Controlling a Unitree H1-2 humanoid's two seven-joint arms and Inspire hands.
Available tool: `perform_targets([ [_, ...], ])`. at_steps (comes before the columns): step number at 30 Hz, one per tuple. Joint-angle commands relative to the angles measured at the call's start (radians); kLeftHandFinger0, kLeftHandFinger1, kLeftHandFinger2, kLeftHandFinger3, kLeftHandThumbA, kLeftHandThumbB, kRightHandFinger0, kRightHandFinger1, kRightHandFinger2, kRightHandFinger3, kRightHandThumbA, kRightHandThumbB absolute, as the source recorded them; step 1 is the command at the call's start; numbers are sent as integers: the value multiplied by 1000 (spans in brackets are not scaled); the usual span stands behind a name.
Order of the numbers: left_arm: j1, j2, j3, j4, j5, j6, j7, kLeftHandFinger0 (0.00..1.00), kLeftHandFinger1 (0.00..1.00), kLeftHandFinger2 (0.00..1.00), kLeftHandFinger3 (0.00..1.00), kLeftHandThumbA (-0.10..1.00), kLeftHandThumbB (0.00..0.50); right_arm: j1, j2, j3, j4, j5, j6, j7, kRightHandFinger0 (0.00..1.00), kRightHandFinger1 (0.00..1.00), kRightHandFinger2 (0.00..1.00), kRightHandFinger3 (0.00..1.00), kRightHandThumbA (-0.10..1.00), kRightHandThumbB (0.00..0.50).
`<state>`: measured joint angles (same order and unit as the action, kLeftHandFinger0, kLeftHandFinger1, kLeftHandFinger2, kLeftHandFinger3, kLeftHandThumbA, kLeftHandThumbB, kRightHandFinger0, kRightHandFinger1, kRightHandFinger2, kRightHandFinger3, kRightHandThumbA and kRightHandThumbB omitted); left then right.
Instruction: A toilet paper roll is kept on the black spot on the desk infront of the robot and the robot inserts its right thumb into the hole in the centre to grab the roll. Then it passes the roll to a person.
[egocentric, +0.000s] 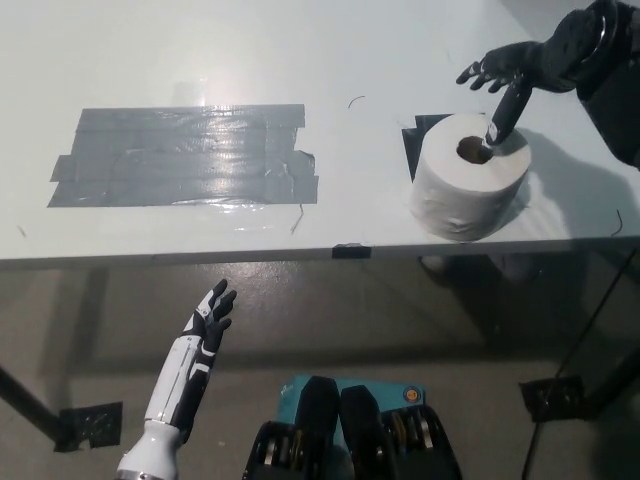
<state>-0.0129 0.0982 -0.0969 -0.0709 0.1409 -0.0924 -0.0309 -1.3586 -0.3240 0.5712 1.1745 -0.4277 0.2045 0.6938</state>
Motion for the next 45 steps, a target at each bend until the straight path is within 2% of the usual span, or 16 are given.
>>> perform_targets([
  [1, -20, 9, 2, -18, 3, -16, -9, 1000, 1000, 1000, 1000, 1000, 77, -34, 5, 2, 4, -42, -8, -76, 1000, 1000, 1000, 1000, 1000, 440],
  [8, -21, 10, 2, -23, 7, -7, -9, 1000, 1000, 1000, 1000, 1000, 86, -16, 14, -9, 27, -42, -49, -86, 1000, 1000, 1000, 1000, 1000, 359],
  [13, -22, 8, 3, -22, 3, -10, -9, 1000, 1000, 1000, 1000, 1000, 90, -13, 27, -14, 57, -39, -47, -92, 1000, 1000, 1000, 1000, 1000, 355],
  [15, -23, 11, 1, -20, 6, -14, -9, 1000, 1000, 1000, 1000, 1000, 88, -10, 33, -22, 61, -35, -26, -102, 1000, 1000, 1000, 1000, 1000, 382],
  [20, -23, 11, 0, -20, 9, -15, -8, 1000, 1000, 1000, 1000, 1000, 89, -18, 49, 0, 100, -59, -68, -127, 1000, 1000, 1000, 1000, 1000, 330],
  [32, -31, 7, -2, -28, 11, -4, -8, 1000, 1000, 1000, 1000, 1000, 85, -28, 93, 7, 132, -83, -92, -190, 1000, 1000, 1000, 1000, 990, 321],
  [34, -34, 7, -2, -27, 8, -4, -10, 1000, 1000, 1000, 1000, 1000, 84, -18, 98, 2, 132, -83, -91, -206, 1000, 1000, 1000, 1000, 830, 296],
  [36, -35, 7, -2, -28, 6, -3, -11, 1000, 1000, 1000, 1000, 1000, 87, -10, 106, -10, 137, -75, -76, -217, 1000, 1000, 1000, 1000, 545, 278],
  [37, -34, 7, -2, -28, 5, -4, -11, 1000, 1000, 1000, 1000, 1000, 92, -5, 109, -14, 142, -72, -74, -224, 818, 799, 799, 930, 314, 227],
  [38, -39, 10, 0, -28, 7, -3, -12, 1000, 1000, 1000, 1000, 1000, 98, 1, 108, -10, 143, -80, -84, -246, 441, 438, 406, 734, -35, 230],
  [39, -40, 12, -1, -30, 9, -1, -12, 1000, 1000, 1000, 1000, 1000, 93, 12, 107, 0, 139, -95, -91, -278, 119, 261, 403, 685, -97, 244],
  [40, -40, 12, -1, -31, 11, 0, -12, 1000, 1000, 1000, 1000, 1000, 92, 18, 106, 3, 138, -101, -90, -297, 76, 259, 394, 660, -99, 237],
  [41, -39, 11, -1, -32, 8, 1, -12, 1000, 1000, 1000, 1000, 1000, 97, 26, 105, -1, 138, -101, -84, -317, 34, 263, 430, 592, -100, 176],
  [42, -39, 10, 0, -32, 4, 2, -13, 1000, 1000, 1000, 1000, 1000, 98, 33, 105, -7, 138, -98, -76, -335, 22, 333, 498, 559, -100, 162],
  [43, -40, 10, -1, -32, 6, 0, -12, 1000, 1000, 1000, 1000, 1000, 99, 43, 100, -28, 140, -80, -73, -355, 274, 608, 754, 454, -100, 145],
  [45, -48, 14, 1, -32, 4, 4, -14, 1000, 1000, 1000, 1000, 1000, 103, 52, 91, -62, 140, -51, -75, -381, 377, 662, 772, 427, -100, 156],
])
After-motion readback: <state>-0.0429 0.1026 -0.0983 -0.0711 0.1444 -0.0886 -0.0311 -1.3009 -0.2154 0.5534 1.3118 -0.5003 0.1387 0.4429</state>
